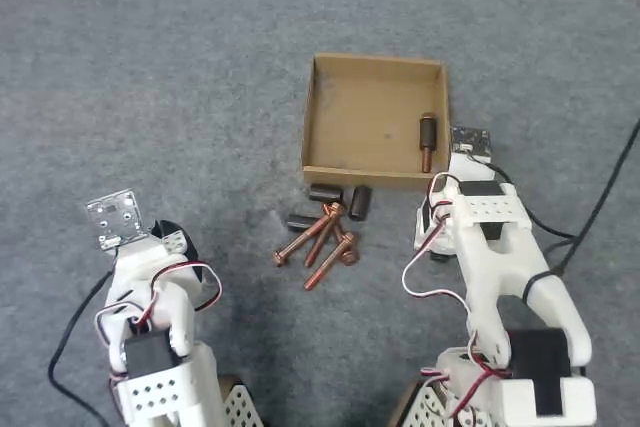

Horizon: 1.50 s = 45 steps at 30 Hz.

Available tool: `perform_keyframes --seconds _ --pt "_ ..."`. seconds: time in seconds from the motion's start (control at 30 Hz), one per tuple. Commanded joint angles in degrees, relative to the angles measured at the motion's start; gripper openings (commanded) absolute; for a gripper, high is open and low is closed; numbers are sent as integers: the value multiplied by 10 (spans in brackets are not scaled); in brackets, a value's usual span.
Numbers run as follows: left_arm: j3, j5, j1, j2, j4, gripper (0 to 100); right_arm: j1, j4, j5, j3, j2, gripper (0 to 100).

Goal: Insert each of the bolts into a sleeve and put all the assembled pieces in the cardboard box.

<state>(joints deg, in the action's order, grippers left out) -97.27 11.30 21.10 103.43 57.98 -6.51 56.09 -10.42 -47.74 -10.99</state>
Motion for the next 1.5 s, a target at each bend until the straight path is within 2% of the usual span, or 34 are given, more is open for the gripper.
perform_keyframes --seconds 0.0,0.37,0.5,0.93,1.07,1.17,1.47 --pt "7 -4 1 6 2 10 3 -3 9 1 -3 98" --pt "7 -4 1 6 2 10 3 -2 10 29 51 95" --pt "7 -4 1 6 2 10 7 -2 10 33 54 0" --pt "8 -1 1 9 -2 10 13 14 10 18 -2 7" --pt "12 0 -45 6 2 10 33 -7 10 7 -15 7" --pt "44 0 -69 5 17 10 32 -12 10 7 -6 7" --pt "229 -4 -109 4 135 10 31 -12 10 11 4 7"
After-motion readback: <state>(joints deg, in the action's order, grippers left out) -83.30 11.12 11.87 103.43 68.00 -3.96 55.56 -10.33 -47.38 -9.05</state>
